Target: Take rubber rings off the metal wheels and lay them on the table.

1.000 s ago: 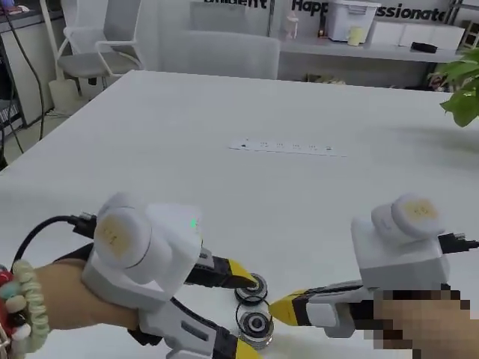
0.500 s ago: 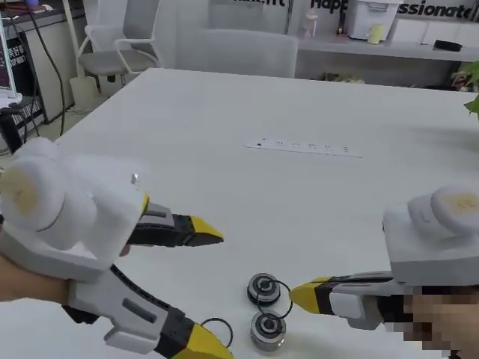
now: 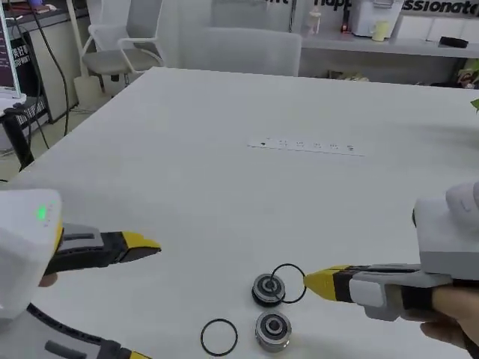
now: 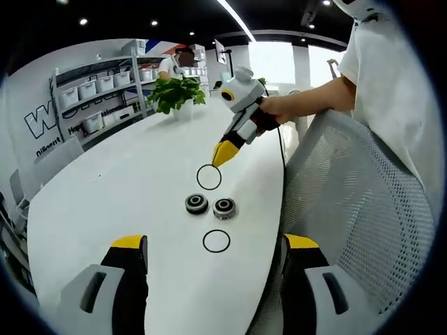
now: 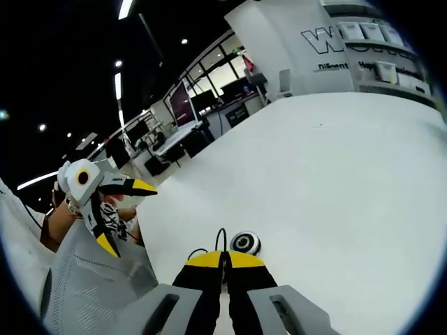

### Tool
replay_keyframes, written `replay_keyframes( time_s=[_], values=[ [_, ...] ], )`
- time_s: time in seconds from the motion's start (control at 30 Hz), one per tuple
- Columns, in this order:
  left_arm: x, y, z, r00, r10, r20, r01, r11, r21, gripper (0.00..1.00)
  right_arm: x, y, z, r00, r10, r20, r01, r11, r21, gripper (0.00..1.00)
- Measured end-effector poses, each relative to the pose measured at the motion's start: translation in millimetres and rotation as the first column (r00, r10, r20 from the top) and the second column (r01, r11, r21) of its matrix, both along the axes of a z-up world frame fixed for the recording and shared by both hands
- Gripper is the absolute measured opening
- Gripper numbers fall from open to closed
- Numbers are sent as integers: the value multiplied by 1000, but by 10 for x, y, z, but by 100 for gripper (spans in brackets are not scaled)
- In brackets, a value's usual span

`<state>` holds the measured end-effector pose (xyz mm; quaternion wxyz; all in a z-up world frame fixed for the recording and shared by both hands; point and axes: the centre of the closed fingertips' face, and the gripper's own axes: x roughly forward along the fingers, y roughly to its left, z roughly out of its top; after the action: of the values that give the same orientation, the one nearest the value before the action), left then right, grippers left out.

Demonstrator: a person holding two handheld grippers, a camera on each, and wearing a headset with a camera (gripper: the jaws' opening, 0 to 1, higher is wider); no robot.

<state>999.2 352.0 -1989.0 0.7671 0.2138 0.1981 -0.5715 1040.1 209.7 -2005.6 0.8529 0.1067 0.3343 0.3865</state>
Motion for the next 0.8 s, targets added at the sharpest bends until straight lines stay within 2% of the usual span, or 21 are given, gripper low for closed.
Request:
replay_keyframes(
  time_s=[0.2, 0.3, 0.4, 0.5, 0.6, 0.8],
  values=[
    [-23, 153, -92, 997, 78, -25, -78, 997, -8, 78, -9, -1, 113, 1000, -16, 15, 16, 999, 34, 0],
    [-29, 176, -108, 994, 107, -25, -107, 994, -22, 79, -4, 5, 170, 999, -27, 21, 26, 998, 59, 0],
    [-58, 188, -140, 992, 123, -39, -124, 992, -33, 79, 4, 17, 220, 999, -40, 22, 38, 996, 86, 0],
    [-75, 193, -176, 989, 143, -30, -144, 989, -36, 79, 0, 41, 245, 999, -43, 25, 40, 994, 99, 0],
    [-87, 181, -167, 988, 149, -48, -151, 987, -53, 79, -6, 70, 273, 999, -44, 23, 41, 992, 118, 0],
    [-33, 186, -99, 984, 175, -34, -178, 980, -91, 84, -15, 114, 303, 999, -42, 27, 38, 992, 123, 0]
  ],
)
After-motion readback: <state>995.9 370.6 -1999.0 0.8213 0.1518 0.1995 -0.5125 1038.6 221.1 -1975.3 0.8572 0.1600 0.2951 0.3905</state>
